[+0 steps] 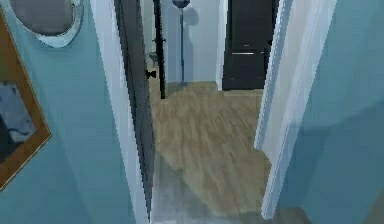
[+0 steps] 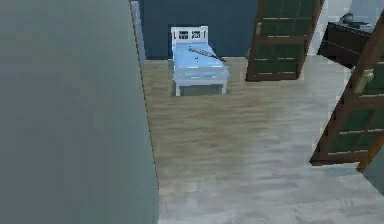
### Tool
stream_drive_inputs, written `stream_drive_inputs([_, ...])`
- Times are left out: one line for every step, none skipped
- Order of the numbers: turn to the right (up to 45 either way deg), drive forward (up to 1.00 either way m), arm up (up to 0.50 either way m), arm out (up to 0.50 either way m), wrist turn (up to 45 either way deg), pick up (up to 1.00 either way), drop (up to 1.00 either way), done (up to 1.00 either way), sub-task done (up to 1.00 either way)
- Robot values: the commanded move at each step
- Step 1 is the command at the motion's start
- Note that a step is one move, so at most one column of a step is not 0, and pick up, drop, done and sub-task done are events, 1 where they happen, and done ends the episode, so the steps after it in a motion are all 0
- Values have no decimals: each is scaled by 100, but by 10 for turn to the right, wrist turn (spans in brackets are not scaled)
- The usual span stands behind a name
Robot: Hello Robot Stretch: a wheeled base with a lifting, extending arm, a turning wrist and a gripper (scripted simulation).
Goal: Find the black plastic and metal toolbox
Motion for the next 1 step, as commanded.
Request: stream_drive_inputs([30, 0, 0, 0, 0, 0, 0, 0, 0])
